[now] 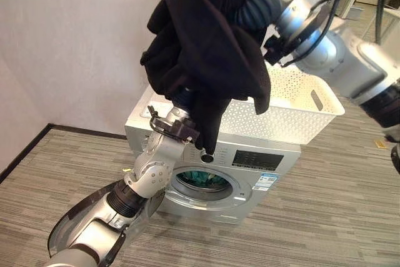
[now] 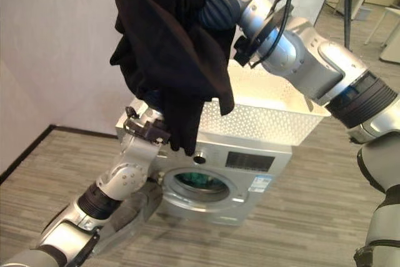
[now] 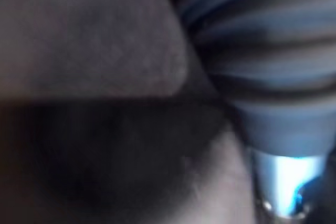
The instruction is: Grab the laundry basket,head to the washer,open it,put in the laundry and shut it.
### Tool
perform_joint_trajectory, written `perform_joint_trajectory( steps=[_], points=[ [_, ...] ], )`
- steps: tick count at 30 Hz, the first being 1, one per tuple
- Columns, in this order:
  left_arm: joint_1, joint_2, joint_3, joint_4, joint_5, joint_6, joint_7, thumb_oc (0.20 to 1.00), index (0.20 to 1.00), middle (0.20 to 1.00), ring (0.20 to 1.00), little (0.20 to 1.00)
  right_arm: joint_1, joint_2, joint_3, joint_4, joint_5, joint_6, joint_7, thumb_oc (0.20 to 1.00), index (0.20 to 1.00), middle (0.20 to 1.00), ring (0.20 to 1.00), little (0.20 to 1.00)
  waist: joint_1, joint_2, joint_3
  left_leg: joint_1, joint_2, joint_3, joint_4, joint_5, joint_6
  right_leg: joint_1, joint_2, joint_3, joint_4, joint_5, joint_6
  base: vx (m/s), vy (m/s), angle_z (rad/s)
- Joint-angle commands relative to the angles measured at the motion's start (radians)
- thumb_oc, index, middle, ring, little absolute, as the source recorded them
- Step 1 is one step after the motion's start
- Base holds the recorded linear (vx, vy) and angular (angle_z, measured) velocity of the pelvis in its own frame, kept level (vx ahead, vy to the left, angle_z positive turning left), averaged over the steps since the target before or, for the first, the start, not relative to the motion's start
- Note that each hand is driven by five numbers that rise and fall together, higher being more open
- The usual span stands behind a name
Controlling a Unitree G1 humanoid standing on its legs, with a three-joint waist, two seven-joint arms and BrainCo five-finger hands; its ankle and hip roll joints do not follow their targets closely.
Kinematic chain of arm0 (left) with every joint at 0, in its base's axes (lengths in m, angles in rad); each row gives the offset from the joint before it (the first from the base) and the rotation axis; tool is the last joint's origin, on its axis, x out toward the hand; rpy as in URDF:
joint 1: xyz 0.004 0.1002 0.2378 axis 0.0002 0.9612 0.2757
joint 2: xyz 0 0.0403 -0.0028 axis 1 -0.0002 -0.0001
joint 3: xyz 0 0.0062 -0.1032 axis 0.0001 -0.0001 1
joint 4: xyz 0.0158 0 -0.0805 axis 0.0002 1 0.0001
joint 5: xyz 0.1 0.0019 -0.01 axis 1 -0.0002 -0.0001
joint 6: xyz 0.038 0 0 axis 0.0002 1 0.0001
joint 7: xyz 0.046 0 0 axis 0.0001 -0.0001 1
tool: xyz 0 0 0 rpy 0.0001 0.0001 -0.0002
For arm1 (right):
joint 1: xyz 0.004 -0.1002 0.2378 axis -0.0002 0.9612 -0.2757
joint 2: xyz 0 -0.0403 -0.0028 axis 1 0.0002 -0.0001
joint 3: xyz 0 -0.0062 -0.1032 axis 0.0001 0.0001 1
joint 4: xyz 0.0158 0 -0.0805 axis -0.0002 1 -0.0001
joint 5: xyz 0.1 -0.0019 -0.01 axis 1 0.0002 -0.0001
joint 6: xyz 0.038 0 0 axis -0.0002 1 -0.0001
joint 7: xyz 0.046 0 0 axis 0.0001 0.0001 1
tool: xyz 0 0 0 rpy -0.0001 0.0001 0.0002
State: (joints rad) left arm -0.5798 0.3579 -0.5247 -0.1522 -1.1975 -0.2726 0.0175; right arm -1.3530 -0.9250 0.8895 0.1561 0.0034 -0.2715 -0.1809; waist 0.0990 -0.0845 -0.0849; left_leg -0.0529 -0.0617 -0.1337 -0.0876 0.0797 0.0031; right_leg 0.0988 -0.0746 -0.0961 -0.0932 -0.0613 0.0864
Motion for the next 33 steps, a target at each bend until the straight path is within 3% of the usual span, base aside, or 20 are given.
perform_joint_trajectory(
  steps=[1, 8, 13, 14, 15, 16, 17, 22, 23, 24, 25, 33],
  points=[
    [-0.095, -0.03, 0.065, 0.027, 0.052, -0.052, -0.018, 1.0, 1.0, 1.0, 1.0, 1.0, 0.044, -0.004, -0.045, -0.016, 0.138, -0.026, 0.071, 0.2, 0.2, 0.2, 0.2, 0.2, 0.036, -0.024, -0.056, 0.03, 0.084, -0.066, 0.019, -0.085, -0.042, -0.058, -0.091, -0.073, 0.006, 0.105, 0.078, 0.0, 0.0, 0.0],
    [-0.085, -0.027, 0.078, 0.01, 0.057, -0.041, -0.02, 1.0, 1.0, 1.0, 1.0, 1.0, 0.056, -0.006, -0.025, -0.076, 0.131, -0.015, 0.113, 0.2, 0.2, 0.2, 0.2, 0.2, 0.031, -0.021, -0.054, 0.028, 0.085, -0.062, 0.019, -0.084, -0.043, -0.061, -0.09, -0.071, 0.006, 0.105, 0.076, 0.0, 0.0, 0.0],
    [-0.099, -0.032, 0.065, 0.023, 0.068, -0.028, -0.023, 1.0, 1.0, 1.0, 1.0, 1.0, 0.022, -0.021, 0.017, -0.098, -0.02, -0.009, 0.097, 0.2, 0.2, 0.2, 0.2, 0.2, 0.032, -0.02, -0.055, 0.027, 0.086, -0.063, 0.017, -0.083, -0.044, -0.061, -0.09, -0.073, 0.006, 0.104, 0.077, 0.0, 0.0, 0.0],
    [-0.104, -0.034, 0.065, 0.025, 0.069, -0.025, -0.024, 0.865, 0.865, 0.865, 0.865, 0.865, 0.015, -0.026, 0.025, -0.099, -0.043, -0.008, 0.092, 0.2, 0.2, 0.2, 0.2, 0.2, 0.032, -0.02, -0.055, 0.027, 0.086, -0.063, 0.017, -0.083, -0.044, -0.061, -0.09, -0.073, 0.006, 0.104, 0.076, 0.0, 0.0, 0.0],
    [-0.11, -0.038, 0.063, 0.027, 0.068, -0.024, -0.025, 0.583, 0.583, 0.583, 0.583, 0.583, 0.007, -0.03, 0.033, -0.098, -0.066, -0.008, 0.088, 0.2, 0.2, 0.2, 0.2, 0.2, 0.031, -0.02, -0.055, 0.027, 0.085, -0.065, 0.016, -0.083, -0.044, -0.061, -0.09, -0.073, 0.006, 0.104, 0.077, 0.0, 0.0, 0.0],
    [-0.114, -0.04, 0.063, 0.031, 0.07, -0.024, -0.023, 0.426, 0.426, 0.426, 0.426, 0.426, 0.004, -0.032, 0.038, -0.096, -0.081, -0.01, 0.082, 0.2, 0.2, 0.2, 0.2, 0.2, 0.031, -0.019, -0.055, 0.027, 0.085, -0.066, 0.016, -0.083, -0.044, -0.061, -0.09, -0.074, 0.006, 0.104, 0.077, 0.0, 0.0, 0.0],
    [-0.119, -0.042, 0.061, 0.034, 0.07, -0.023, -0.022, 0.2, 0.2, 0.2, 0.2, 0.2, -0.003, -0.034, 0.045, -0.097, -0.103, -0.009, 0.079, 0.2, 0.2, 0.2, 0.2, 0.2, 0.032, -0.019, -0.055, 0.026, 0.084, -0.067, 0.016, -0.083, -0.043, -0.061, -0.091, -0.075, 0.006, 0.104, 0.077, 0.0, 0.0, 0.0],
    [-0.131, -0.045, 0.061, 0.034, 0.067, -0.023, -0.025, 0.2, 0.2, 0.2, 0.2, 0.2, -0.012, -0.045, 0.062, -0.115, -0.18, -0.008, 0.067, 0.2, 0.2, 0.2, 0.2, 0.2, 0.031, -0.016, -0.052, 0.026, 0.084, -0.068, 0.017, -0.082, -0.043, -0.06, -0.091, -0.077, 0.006, 0.103, 0.078, 0.0, 0.0, 0.0],
    [-0.13, -0.045, 0.064, 0.033, 0.066, -0.023, -0.024, 0.2, 0.2, 0.2, 0.2, 0.2, -0.01, -0.047, 0.063, -0.118, -0.184, -0.007, 0.068, 0.36, 0.36, 0.36, 0.36, 0.36, 0.031, -0.016, -0.052, 0.026, 0.083, -0.068, 0.017, -0.082, -0.042, -0.059, -0.091, -0.076, 0.006, 0.103, 0.077, 0.0, 0.0, 0.0],
    [-0.128, -0.044, 0.065, 0.031, 0.067, -0.023, -0.022, 0.2, 0.2, 0.2, 0.2, 0.2, -0.008, -0.05, 0.063, -0.12, -0.194, -0.006, 0.067, 0.639, 0.639, 0.639, 0.639, 0.639, 0.031, -0.015, -0.052, 0.027, 0.083, -0.068, 0.017, -0.083, -0.042, -0.059, -0.091, -0.075, 0.006, 0.102, 0.077, 0.0, 0.0, 0.0],
    [-0.128, -0.046, 0.066, 0.028, 0.069, -0.025, -0.021, 0.2, 0.2, 0.2, 0.2, 0.2, -0.003, -0.051, 0.059, -0.121, -0.205, -0.007, 0.061, 1.0, 1.0, 1.0, 1.0, 1.0, 0.029, -0.013, -0.052, 0.027, 0.083, -0.068, 0.018, -0.083, -0.041, -0.059, -0.092, -0.075, 0.006, 0.102, 0.077, 0.0, 0.0, 0.0],
    [-0.124, -0.048, 0.072, 0.026, 0.084, -0.026, -0.018, 0.2, 0.2, 0.2, 0.2, 0.2, 0.006, -0.064, 0.06, -0.133, -0.235, -0.013, 0.062, 1.0, 1.0, 1.0, 1.0, 1.0, 0.026, -0.013, -0.05, 0.028, 0.082, -0.07, 0.021, -0.086, -0.04, -0.055, -0.092, -0.076, 0.006, 0.099, 0.077, 0.0, 0.0, 0.0]
  ],
)
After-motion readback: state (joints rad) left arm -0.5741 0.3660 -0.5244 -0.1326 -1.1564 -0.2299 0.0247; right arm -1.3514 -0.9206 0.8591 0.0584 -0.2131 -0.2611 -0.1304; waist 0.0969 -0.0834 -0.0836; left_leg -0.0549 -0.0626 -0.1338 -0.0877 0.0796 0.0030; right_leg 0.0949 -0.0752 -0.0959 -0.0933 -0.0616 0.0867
